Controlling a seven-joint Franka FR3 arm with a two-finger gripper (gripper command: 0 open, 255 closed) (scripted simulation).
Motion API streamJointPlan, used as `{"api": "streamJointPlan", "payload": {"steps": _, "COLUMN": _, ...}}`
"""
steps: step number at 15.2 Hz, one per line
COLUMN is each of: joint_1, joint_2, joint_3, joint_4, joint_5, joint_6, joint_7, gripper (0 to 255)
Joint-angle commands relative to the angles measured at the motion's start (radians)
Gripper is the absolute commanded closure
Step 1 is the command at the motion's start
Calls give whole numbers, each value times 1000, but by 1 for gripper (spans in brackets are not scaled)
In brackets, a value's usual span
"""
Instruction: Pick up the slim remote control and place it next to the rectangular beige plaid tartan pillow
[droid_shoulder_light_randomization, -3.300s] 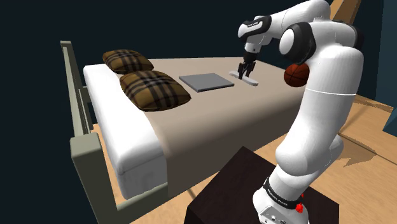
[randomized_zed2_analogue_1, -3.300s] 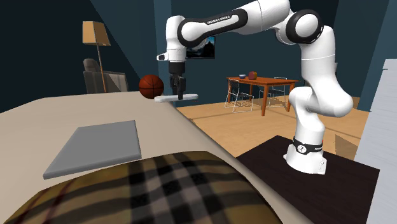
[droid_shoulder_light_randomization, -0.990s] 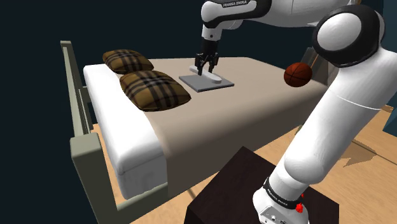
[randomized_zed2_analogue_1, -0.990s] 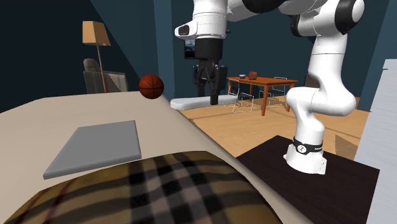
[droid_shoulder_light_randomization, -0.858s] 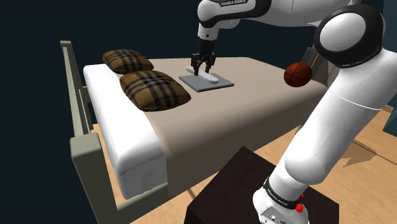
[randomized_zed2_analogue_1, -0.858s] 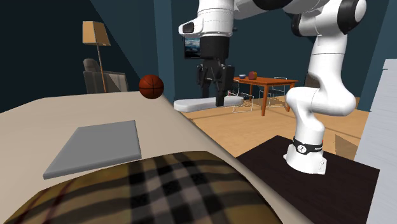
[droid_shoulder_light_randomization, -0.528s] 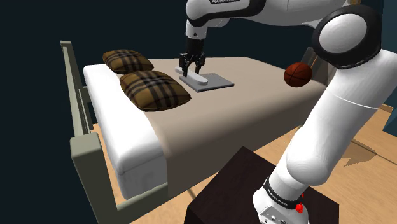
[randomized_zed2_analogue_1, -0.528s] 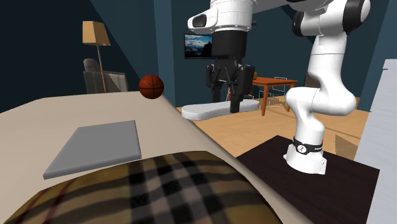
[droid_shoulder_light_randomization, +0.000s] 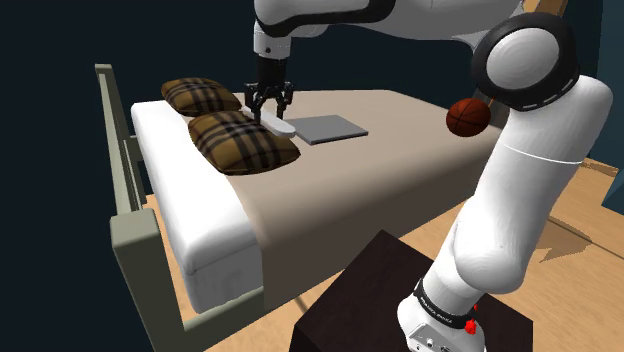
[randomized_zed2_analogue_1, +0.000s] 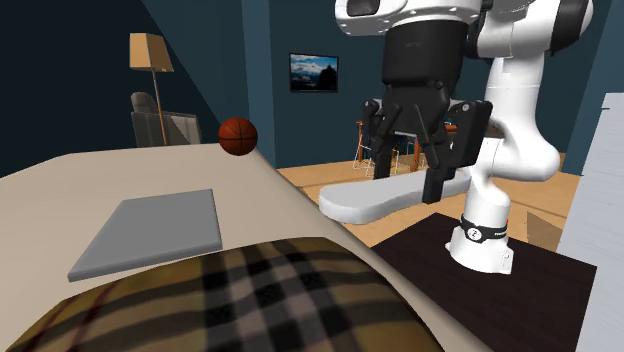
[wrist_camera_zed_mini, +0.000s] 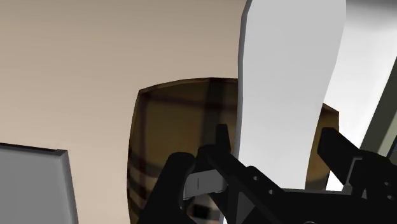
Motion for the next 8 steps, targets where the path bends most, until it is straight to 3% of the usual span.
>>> {"api": "streamJointPlan", "payload": {"steps": 1, "joint_1": 21, "joint_2": 40, "joint_3": 17, "joint_4": 46, "joint_5": -2, "joint_6": -6, "joint_7": 40, "gripper": 255}}
{"api": "streamJointPlan", "payload": {"steps": 8, "joint_1": 108, "joint_2": 194, "joint_3": 73, "joint_4": 257, "joint_5": -19, "joint_6": -67, "joint_7": 180, "gripper": 255}}
